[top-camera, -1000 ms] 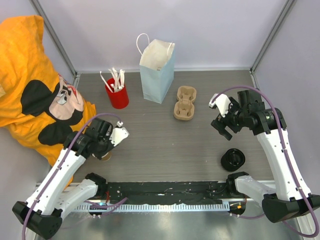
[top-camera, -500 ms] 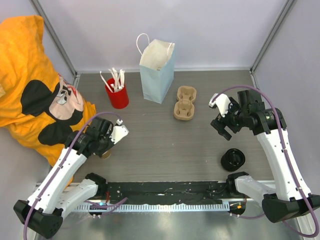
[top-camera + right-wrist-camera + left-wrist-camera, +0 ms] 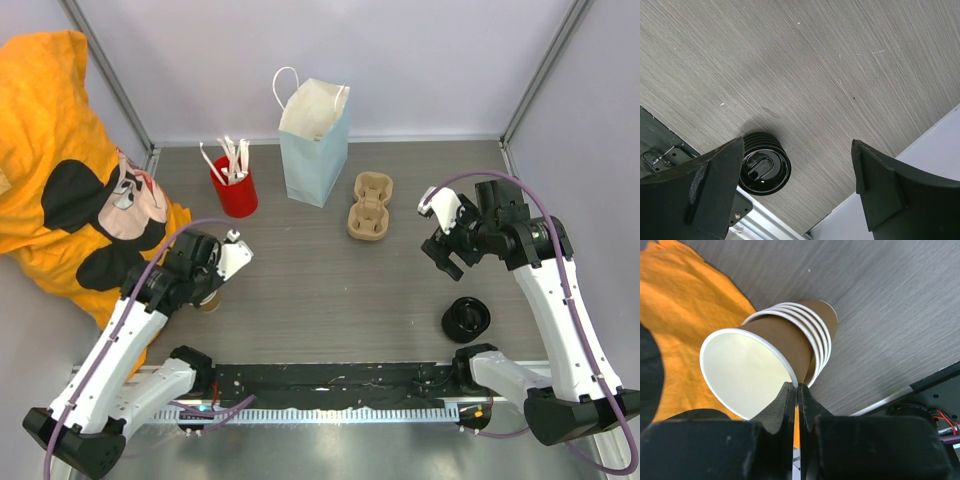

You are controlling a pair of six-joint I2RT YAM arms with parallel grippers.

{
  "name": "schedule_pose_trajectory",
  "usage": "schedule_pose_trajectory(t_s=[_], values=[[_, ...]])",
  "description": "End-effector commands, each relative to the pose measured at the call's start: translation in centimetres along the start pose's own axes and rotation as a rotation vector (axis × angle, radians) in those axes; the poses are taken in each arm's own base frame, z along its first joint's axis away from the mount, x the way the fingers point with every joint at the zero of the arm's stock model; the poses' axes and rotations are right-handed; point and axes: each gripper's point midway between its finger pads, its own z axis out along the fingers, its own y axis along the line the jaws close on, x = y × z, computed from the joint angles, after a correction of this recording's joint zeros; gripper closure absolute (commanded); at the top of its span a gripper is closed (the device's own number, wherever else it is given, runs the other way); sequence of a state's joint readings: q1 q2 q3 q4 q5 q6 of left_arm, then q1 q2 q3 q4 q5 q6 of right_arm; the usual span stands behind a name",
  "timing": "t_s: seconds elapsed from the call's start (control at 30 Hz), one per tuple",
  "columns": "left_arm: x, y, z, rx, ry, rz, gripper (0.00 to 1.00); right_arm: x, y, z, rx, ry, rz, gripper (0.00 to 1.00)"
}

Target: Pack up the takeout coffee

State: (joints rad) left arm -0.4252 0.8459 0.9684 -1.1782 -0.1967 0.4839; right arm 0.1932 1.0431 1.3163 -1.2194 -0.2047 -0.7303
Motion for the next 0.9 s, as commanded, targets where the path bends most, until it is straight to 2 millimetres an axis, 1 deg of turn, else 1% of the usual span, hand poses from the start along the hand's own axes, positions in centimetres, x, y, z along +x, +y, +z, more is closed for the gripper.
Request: schedule_pose_trajectory(t_s=[0.0, 0.17, 0.2, 0.27, 0.3, 0.33, 0.4, 0.43, 0.47, 0.5, 0.53, 0.6, 0.63, 0.67, 0.73, 0.77, 0.8, 0.83, 0.87], values=[[-2.2, 2.5, -2.3, -0.091, -0.097, -0.019, 0.96, -1.6, -0.7, -0.9, 0.034, -0.062, 0.0, 0.09], [-2.9, 2.8, -3.7, -0.083, -0.128, -0.014, 0.96, -1.8, -0.9, -1.1, 0.04, -0.07, 0.002, 0.09], [-3.4, 3.1, -4.4, -0.091, -0.148, -0.015, 0.96, -1.8, -0.8, -1.2, 0.042, -0.071, 0.002, 0.09], [-3.5, 3.3, -5.0, -0.093, -0.158, -0.006, 0.96, -1.8, -0.8, -1.2, 0.042, -0.071, 0.002, 0.09], [-4.1, 3.6, -5.8, -0.095, -0.185, -0.009, 0.96, -1.7, -0.9, -1.2, 0.043, -0.068, 0.002, 0.09], [-4.4, 3.7, -6.1, -0.092, -0.194, -0.008, 0.96, -1.7, -0.9, -1.2, 0.046, -0.067, 0.001, 0.09], [-5.0, 3.3, -6.9, -0.054, -0.226, 0.001, 0.96, -1.7, -1.1, -1.3, 0.058, -0.065, 0.003, 0.09], [-5.8, 3.5, -7.9, -0.053, -0.264, -0.002, 0.96, -1.8, -1.3, -1.4, 0.068, -0.068, 0.008, 0.09], [-6.3, 3.5, -8.1, -0.036, -0.272, 0.001, 0.96, -2.1, -1.6, -1.7, 0.086, -0.076, 0.014, 0.09], [-6.8, 3.4, -8.3, -0.021, -0.288, -0.001, 0.96, -2.2, -2.4, -1.7, 0.122, -0.074, 0.021, 0.09], [-8.0, 3.2, -9.1, 0.008, -0.337, 0.0, 0.95, -2.4, -2.9, -1.9, 0.147, -0.079, 0.028, 0.08], [-9.8, 2.8, -8.9, 0.076, -0.355, -0.003, 0.95, -3.0, -4.3, -2.1, 0.215, -0.092, 0.062, 0.07], [-10.7, 2.3, -8.8, 0.12, -0.375, -0.005, 0.95, -2.9, -5.1, -2.3, 0.26, -0.081, 0.08, 0.06], [-12.2, 2.5, -8.3, 0.151, -0.378, -0.012, 0.95, -3.4, -6.0, -2.3, 0.292, -0.094, 0.106, 0.05], [-13.8, 1.9, -7.8, 0.21, -0.382, -0.024, 0.95, -3.3, -7.3, -2.8, 0.366, -0.08, 0.141, 0.04], [-15.3, 1.4, -7.9, 0.25, -0.413, -0.016, 0.96, -3.5, -7.9, -2.7, 0.382, -0.077, 0.163, 0.03], [-16.2, 1.0, -6.8, 0.287, -0.396, -0.02, 0.96, -3.6, -8.3, -2.8, 0.399, -0.076, 0.169, 0.03], [-17.0, 0.5, -6.3, 0.31, -0.397, -0.016, 0.97, -3.5, -8.8, -2.9, 0.416, -0.07, 0.183, 0.03], [-18.4, -0.1, -5.9, 0.326, -0.428, 0.0, 0.97, -3.4, -9.2, -2.9, 0.433, -0.059, 0.191, 0.02]])
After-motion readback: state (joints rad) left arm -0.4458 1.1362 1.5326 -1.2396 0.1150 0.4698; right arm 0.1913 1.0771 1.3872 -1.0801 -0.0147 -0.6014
